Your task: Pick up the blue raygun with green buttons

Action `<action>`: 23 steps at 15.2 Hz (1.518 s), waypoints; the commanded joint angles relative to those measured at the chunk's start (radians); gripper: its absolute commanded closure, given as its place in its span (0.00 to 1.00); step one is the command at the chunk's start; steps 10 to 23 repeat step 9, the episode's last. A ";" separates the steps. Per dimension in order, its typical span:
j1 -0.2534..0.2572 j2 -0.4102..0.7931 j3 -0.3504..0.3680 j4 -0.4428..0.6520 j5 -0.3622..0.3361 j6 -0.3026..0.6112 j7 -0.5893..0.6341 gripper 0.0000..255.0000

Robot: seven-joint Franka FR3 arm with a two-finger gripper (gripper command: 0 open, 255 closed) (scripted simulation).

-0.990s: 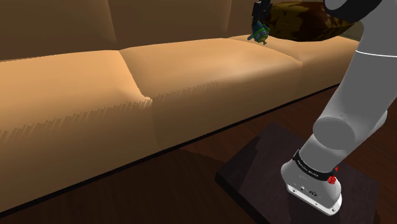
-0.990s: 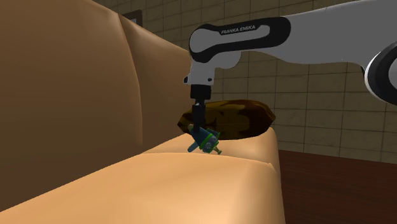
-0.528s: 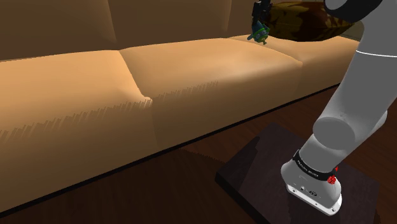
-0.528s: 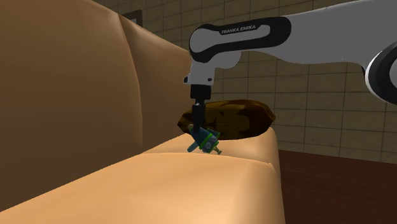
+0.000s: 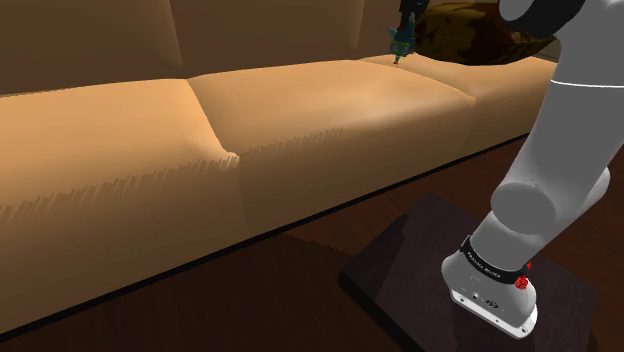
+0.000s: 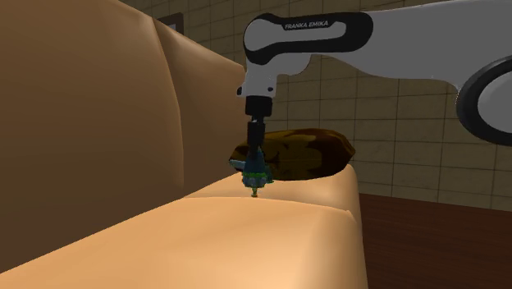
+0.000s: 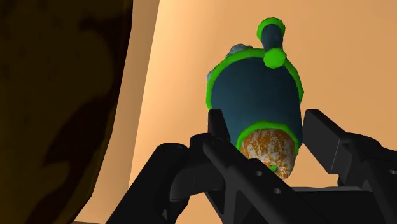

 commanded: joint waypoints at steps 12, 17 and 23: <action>-0.052 0.108 -0.003 0.280 0.049 -0.177 -0.001 1.00; -0.052 0.108 -0.003 0.280 0.049 -0.177 -0.001 1.00; -0.052 0.108 -0.003 0.280 0.049 -0.177 -0.001 1.00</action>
